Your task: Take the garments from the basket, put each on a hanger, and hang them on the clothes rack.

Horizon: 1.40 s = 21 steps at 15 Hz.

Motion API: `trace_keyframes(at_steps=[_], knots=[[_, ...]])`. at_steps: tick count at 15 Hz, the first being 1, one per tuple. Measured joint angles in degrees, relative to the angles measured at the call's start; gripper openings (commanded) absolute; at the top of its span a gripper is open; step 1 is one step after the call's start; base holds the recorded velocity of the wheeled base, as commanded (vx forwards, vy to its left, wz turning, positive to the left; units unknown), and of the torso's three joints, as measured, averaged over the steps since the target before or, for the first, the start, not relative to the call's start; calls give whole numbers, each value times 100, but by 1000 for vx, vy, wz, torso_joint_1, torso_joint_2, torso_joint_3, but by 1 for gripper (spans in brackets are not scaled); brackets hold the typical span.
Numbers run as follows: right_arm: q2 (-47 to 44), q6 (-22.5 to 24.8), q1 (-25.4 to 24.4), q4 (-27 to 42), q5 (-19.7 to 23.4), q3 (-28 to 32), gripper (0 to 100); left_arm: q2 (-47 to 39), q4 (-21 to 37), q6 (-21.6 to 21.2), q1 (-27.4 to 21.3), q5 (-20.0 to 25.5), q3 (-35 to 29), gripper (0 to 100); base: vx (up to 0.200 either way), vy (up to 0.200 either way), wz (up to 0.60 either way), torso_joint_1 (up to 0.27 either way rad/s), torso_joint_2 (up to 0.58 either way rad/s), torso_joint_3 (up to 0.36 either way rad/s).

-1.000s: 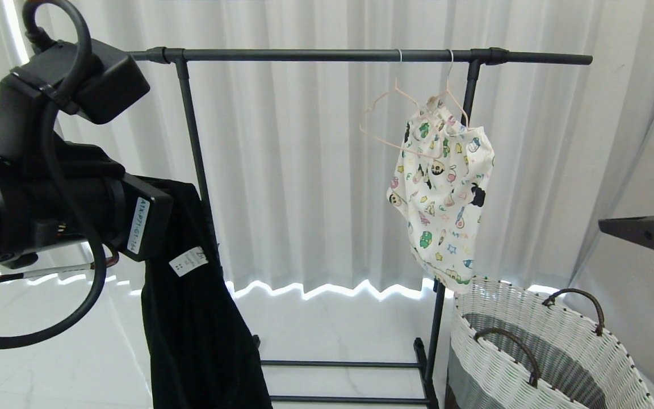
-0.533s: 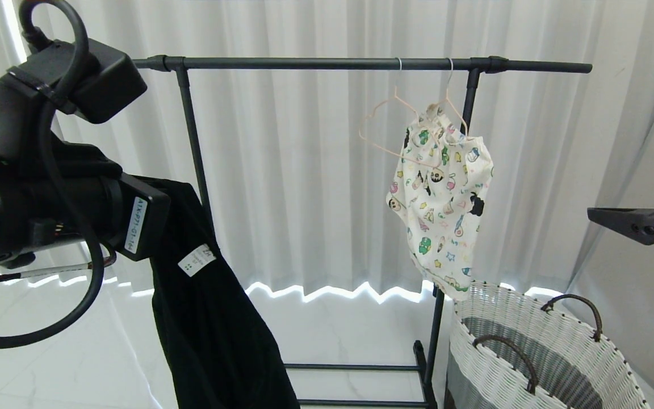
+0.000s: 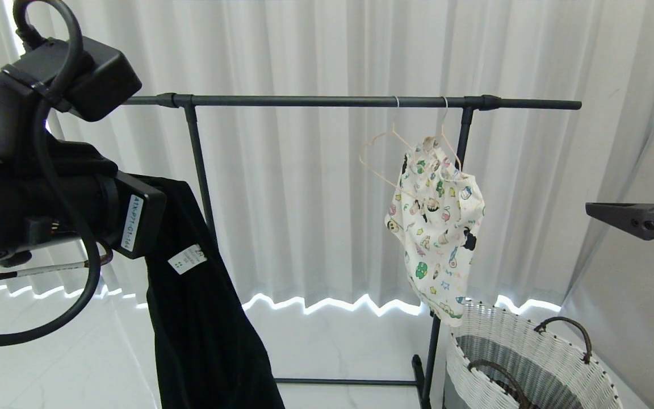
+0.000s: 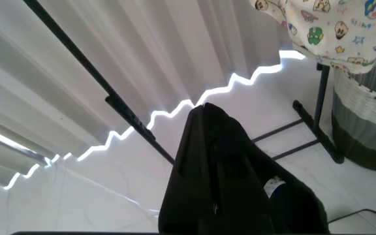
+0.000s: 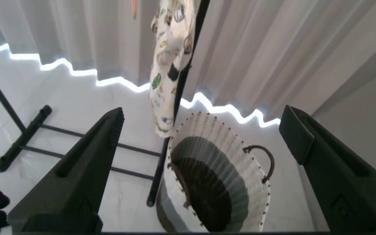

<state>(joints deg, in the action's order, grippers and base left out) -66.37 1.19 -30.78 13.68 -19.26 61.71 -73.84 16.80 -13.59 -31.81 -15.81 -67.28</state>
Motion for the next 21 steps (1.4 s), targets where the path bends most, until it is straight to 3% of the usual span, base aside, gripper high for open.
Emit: trace_keyframes(at_steps=[9, 13, 18, 21], knots=[[-23, -141, -2, -301, 87, -60, 100, 9, 0, 5, 0, -2, -9, 0, 0, 0, 0, 162, -372, -213], [-22, -179, -6, -354, 98, -118, 100, 22, -2, 57, -2, -338, -48, 0, 0, 200, 0, 12, -19, -14], [-22, -174, -6, -350, 254, -127, 100, 72, 2, 76, -2, -360, -33, 0, 0, 200, 0, 8, 2, 0], [-22, -179, -2, -341, 352, -127, 100, 77, 4, 71, 2, -362, 2, 0, 0, 0, 0, 0, 0, 0]])
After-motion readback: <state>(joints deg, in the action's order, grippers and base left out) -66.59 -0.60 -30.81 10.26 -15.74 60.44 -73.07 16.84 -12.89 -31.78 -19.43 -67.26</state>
